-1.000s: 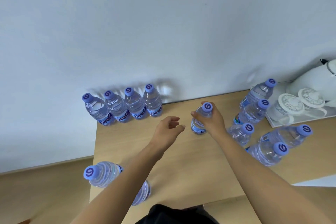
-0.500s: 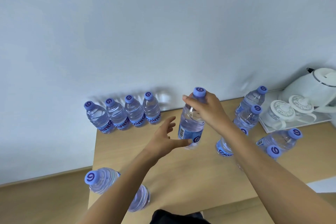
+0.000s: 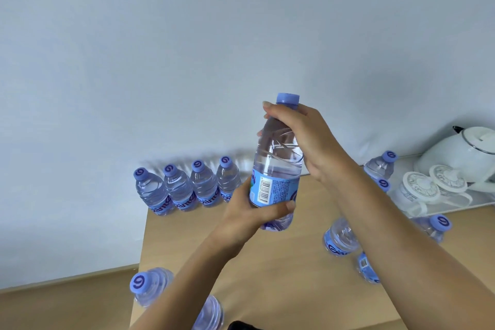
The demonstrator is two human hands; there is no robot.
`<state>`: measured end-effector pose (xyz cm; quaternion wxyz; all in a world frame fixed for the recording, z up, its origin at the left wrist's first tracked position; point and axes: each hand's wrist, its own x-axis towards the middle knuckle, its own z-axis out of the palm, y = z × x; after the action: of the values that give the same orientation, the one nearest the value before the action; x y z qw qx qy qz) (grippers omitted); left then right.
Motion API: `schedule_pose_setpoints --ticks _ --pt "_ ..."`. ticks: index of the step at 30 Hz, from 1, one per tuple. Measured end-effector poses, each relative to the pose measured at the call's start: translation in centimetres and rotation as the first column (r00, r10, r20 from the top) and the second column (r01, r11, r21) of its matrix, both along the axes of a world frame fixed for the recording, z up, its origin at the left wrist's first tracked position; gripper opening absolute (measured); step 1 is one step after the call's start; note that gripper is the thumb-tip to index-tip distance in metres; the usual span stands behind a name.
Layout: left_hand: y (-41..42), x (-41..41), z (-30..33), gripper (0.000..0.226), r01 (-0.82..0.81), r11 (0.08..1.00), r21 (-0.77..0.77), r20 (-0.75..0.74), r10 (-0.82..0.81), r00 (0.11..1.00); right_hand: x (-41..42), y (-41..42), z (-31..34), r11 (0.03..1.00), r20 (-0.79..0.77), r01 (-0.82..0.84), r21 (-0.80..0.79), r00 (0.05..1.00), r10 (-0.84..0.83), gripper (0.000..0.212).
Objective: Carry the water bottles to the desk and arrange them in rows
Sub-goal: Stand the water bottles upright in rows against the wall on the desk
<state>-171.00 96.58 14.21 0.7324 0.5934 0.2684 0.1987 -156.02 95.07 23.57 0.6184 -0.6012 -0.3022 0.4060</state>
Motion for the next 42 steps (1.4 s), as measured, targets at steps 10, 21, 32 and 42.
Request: schedule_pose_setpoints --ticks 10,21,32,42 --pt "-0.1 0.3 1.7 0.059 -0.127 0.987 0.095 -0.019 0.129 0.991 -0.6 0.8 1.1 0.999 -0.098 0.043 0.026 0.994 -0.040 0.013" --pt "1.0 -0.7 3.5 0.042 0.095 0.993 0.064 0.075 -0.100 0.992 0.8 1.6 2.7 0.962 -0.175 -0.247 0.113 0.949 0.264 0.008" --pt "0.0 -0.4 3.8 0.051 -0.195 0.966 0.168 0.033 0.192 0.981 -1.6 2.1 2.4 0.995 0.100 0.020 0.101 0.995 -0.030 0.022" --pt "1.7 -1.1 4.6 0.049 0.083 0.996 -0.015 0.124 -0.081 0.989 -0.1 2.2 3.7 0.970 -0.065 -0.132 0.203 0.987 0.147 0.016"
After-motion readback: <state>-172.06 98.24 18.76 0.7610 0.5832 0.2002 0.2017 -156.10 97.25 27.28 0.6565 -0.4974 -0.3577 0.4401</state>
